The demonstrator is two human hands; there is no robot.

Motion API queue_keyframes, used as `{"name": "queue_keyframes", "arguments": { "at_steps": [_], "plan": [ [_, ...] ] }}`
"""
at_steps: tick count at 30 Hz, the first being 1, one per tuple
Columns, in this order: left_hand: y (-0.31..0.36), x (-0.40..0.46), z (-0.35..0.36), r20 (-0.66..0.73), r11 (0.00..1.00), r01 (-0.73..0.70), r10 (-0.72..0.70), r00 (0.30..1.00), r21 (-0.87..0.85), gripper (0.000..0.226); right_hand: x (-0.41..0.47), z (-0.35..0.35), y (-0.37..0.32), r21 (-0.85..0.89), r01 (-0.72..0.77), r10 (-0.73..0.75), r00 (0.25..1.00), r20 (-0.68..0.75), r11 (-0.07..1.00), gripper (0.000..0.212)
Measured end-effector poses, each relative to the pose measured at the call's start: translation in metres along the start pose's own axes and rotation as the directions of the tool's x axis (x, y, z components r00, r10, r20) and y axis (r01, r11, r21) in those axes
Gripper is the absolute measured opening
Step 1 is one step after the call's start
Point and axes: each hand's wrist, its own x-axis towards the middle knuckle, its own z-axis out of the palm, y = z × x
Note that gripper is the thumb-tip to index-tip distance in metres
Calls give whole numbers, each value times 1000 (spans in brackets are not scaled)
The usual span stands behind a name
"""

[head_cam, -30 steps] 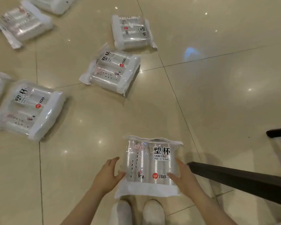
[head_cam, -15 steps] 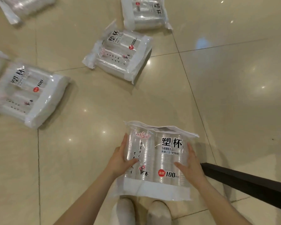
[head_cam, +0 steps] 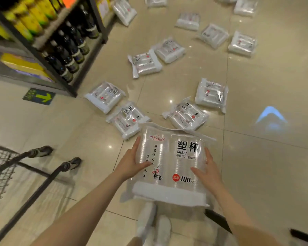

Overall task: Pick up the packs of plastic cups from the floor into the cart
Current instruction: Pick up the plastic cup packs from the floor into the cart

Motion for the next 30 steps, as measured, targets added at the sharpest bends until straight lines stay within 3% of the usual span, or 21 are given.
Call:
{"name": "queue_keyframes", "arguments": {
  "at_steps": [6, 12, 21, 25, 30],
  "plan": [
    [25, -78, -101, -248, 998, 34, -47, 968, -55, 109, -22, -8, -133, -91, 279, -268, 956, 117, 956, 100],
    [5, -156, -191, -472, 989, 84, -132, 872, -122, 110, -46, 39, -247, -155, 493, -446, 857, 258, 856, 98],
    [-74, -296, -330, -662, 962, 117, -256, 704, -248, 108, -127, 180, -399, -3, 700, -637, 650, 414, 714, 93],
    [-116, -345, -395, -707, 962, 118, -261, 658, -246, 107, -166, 249, -456, 7, 750, -686, 600, 411, 661, 91],
    [-180, -404, -468, -753, 955, 114, -287, 592, -275, 106, -213, 342, -522, 80, 811, -741, 483, 467, 580, 92]
  ]
}}
